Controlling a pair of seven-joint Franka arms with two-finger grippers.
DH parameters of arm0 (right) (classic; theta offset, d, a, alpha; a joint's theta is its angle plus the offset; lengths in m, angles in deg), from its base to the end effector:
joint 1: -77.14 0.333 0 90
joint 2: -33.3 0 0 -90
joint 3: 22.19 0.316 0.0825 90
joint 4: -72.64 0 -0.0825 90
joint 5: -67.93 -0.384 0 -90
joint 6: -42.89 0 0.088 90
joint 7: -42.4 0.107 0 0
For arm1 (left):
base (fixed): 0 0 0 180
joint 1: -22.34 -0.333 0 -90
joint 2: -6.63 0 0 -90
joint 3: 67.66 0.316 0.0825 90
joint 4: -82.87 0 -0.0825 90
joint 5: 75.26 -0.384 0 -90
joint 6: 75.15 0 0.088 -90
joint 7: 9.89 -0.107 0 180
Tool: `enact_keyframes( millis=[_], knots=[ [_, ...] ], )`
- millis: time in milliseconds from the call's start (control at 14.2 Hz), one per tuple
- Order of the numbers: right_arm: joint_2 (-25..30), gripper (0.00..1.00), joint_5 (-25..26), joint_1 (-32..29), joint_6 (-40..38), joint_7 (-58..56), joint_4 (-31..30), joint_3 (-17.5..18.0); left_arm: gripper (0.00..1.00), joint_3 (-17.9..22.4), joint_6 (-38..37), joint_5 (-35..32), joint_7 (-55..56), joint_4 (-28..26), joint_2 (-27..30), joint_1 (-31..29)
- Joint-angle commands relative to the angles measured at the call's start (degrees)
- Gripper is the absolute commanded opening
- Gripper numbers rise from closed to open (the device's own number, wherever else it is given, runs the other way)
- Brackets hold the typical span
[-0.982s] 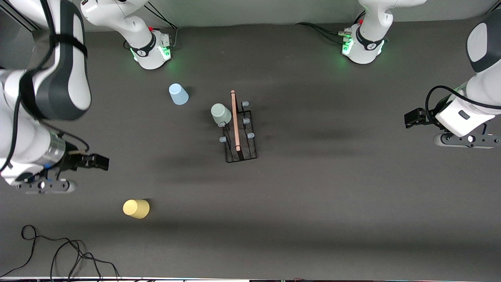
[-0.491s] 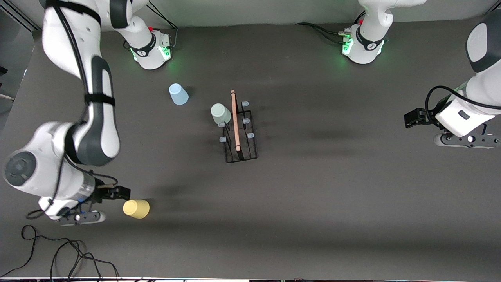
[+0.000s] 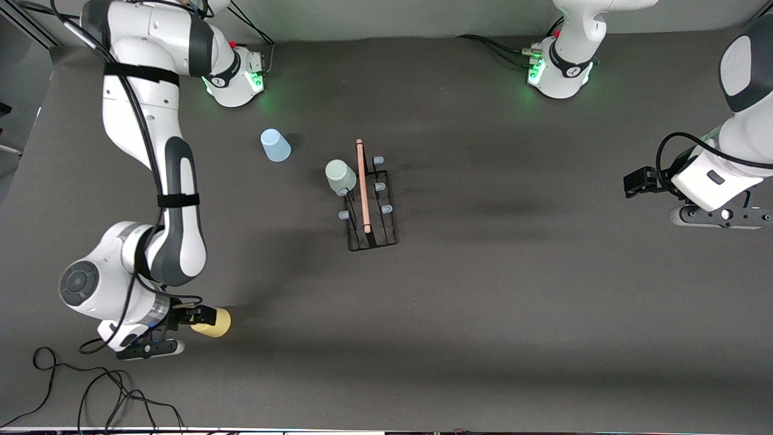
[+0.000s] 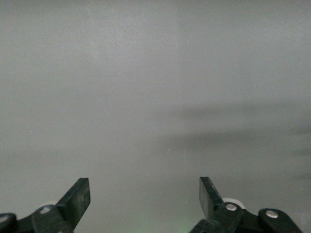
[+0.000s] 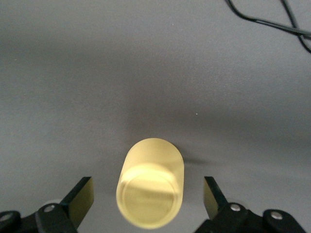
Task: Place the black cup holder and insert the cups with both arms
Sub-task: 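Reach the right gripper to the yellow cup and grasp it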
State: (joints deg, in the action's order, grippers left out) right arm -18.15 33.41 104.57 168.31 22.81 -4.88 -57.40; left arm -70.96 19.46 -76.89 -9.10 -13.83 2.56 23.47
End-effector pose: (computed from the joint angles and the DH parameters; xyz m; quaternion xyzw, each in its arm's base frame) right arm 0.7453 0.0311 0.2540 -0.9973 -0.0436 -0.0583 0.0091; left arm 0.5719 -0.0406 0.5359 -0.9979 0.0337 0.0531 0.0145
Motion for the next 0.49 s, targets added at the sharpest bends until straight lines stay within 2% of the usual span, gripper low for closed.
enact_keyframes(
  millis=[0,211,281,351,421],
  knots=[
    [-1.8,1.0,-2.7,-0.1,2.6,-2.0,-0.3,0.6,1.0,0.0,0.6,-0.7,0.3,-0.8,1.0,0.1],
    [-1.7,1.0,-2.9,0.0,2.2,-2.0,-2.0,1.0,1.0,0.0,0.6,-0.7,0.3,-0.8,1.0,0.1],
    [-1.6,0.97,-2.9,0.0,1.5,-2.0,-2.2,1.0,1.0,0.0,0.6,-0.7,0.3,-0.8,1.0,0.1],
    [-1.5,0.81,-2.8,-0.1,0.6,-2.0,-2.3,1.0,1.0,0.0,0.6,-0.7,0.3,-0.8,1.0,0.1],
    [-1.1,0.54,-2.5,-0.1,-0.2,-2.1,-2.2,1.0,1.0,0.0,0.6,-0.7,0.3,-0.8,1.0,0.1]
  ],
)
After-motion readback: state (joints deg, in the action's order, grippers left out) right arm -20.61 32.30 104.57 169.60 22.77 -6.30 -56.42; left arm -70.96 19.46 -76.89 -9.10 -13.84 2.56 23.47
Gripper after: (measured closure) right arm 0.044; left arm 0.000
